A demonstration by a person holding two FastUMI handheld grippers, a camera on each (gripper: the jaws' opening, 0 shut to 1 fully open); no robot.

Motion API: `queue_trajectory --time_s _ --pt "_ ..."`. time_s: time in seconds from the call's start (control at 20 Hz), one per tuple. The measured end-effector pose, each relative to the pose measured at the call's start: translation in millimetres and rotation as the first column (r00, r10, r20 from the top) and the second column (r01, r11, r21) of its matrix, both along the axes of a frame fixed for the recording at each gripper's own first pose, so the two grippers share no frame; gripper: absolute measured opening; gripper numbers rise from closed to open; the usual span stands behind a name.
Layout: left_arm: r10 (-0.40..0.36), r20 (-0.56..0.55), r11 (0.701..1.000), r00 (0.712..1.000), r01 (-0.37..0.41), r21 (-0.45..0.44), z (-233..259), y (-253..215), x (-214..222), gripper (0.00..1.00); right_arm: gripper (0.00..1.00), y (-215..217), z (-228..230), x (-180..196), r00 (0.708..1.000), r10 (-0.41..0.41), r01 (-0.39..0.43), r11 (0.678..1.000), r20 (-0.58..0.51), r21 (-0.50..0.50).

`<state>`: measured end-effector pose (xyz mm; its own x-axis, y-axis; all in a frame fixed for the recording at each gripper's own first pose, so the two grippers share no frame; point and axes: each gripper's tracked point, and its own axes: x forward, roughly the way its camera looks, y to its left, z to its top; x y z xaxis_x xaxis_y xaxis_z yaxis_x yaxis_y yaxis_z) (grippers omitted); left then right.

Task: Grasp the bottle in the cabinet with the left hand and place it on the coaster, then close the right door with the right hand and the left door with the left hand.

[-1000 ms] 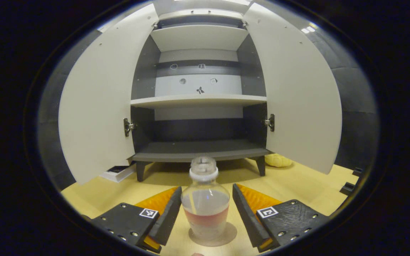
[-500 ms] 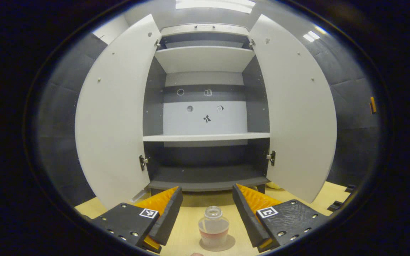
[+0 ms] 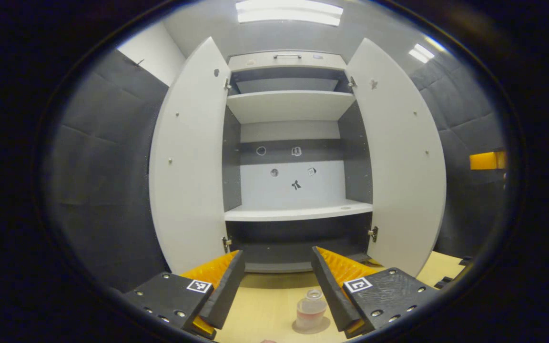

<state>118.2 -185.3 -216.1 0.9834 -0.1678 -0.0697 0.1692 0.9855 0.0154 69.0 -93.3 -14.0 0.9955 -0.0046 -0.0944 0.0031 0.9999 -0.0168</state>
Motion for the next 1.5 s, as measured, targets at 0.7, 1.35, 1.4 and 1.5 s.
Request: queue_trajectory --time_s 0.7,1.35,1.4,1.5 --pt "0.169 0.039 0.986 0.985 -0.169 -0.003 15.8 73.8 12.1 0.85 0.94 -27.5 44.9 74.4 0.925 -0.364 0.369 0.929 0.106 -0.029" --pt "0.213 0.047 0.977 0.976 -0.213 -0.005 15.3 110.7 26.8 0.85 0.97 -3.3 50.5 77.1 0.915 -0.382 0.391 0.919 0.126 -0.054" --pt "0.208 0.046 0.978 0.977 -0.208 -0.005 14.7 111.1 27.5 0.85 0.97 1.8 51.5 76.4 0.916 -0.38 0.388 0.92 0.127 -0.049" --pt "0.197 0.042 0.98 0.98 -0.196 -0.009 13.9 112.4 26.8 0.85 0.97 10.9 51.0 74.9 0.917 -0.376 0.385 0.921 0.131 -0.052"
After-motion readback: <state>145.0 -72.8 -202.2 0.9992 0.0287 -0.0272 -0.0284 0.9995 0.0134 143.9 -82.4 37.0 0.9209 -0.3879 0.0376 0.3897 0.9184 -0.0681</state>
